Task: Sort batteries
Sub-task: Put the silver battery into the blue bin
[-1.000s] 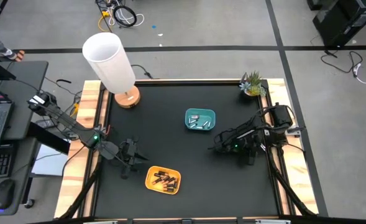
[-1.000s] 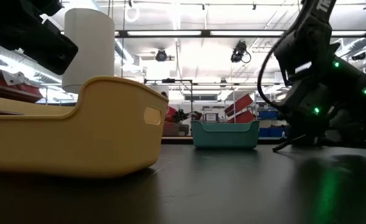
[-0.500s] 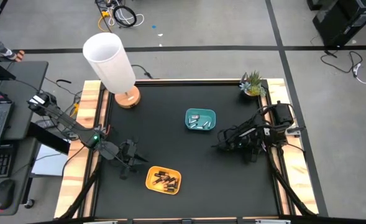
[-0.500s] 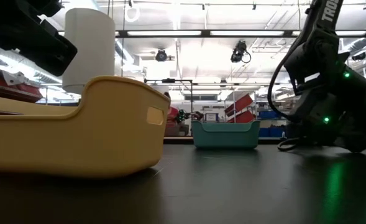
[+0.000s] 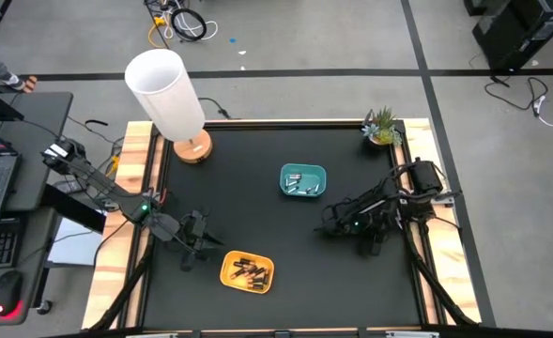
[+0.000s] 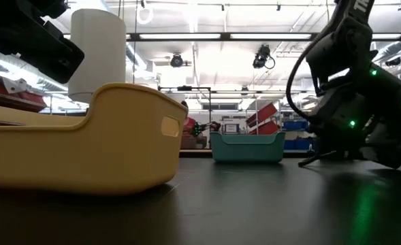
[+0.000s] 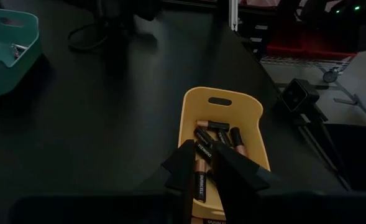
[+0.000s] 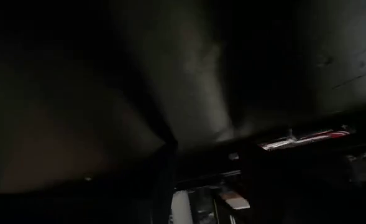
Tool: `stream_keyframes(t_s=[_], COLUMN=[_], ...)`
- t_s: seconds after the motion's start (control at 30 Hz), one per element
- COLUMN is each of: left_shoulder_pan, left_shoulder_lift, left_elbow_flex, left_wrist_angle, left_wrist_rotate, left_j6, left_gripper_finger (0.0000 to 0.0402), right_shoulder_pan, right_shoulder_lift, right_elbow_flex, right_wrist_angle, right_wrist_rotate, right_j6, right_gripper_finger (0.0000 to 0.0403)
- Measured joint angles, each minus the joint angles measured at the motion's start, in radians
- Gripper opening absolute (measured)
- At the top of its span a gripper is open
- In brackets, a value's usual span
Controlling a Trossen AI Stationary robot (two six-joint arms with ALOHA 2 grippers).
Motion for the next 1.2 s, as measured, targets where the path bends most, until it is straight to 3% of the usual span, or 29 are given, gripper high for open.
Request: stream_keyframes(t_s=[0.13,0.27,0.5,0.93,1.2], left_shoulder_pan=[0.0,0.0,0.0,0.0,0.0], left_shoulder_lift=[0.0,0.0,0.0,0.0,0.0], left_elbow_flex=[0.0,0.0,0.0,0.0,0.0], left_wrist_angle=[0.0,0.0,0.0,-0.002,-0.001], left_wrist_rotate=[0.0,0.0,0.0,0.01,0.045], left_j6=[0.0,0.001,0.002,0.026,0.006], left_gripper_finger=[0.007,0.007,0.007,0.007,0.007], right_shoulder_pan=[0.01,-0.04,-0.11,-0.157,-0.156], right_shoulder_lift=[0.0,-0.001,-0.002,-0.003,-0.005], right_elbow_flex=[0.03,0.003,-0.021,-0.089,-0.116], right_wrist_angle=[-0.056,-0.085,-0.23,-0.095,-0.063], right_wrist_rotate=[0.067,0.071,0.19,0.157,0.108], right_j6=[0.104,0.187,0.287,0.3,0.339], right_gripper_finger=[0.0163,0.0159,0.0131,0.001,0.0001])
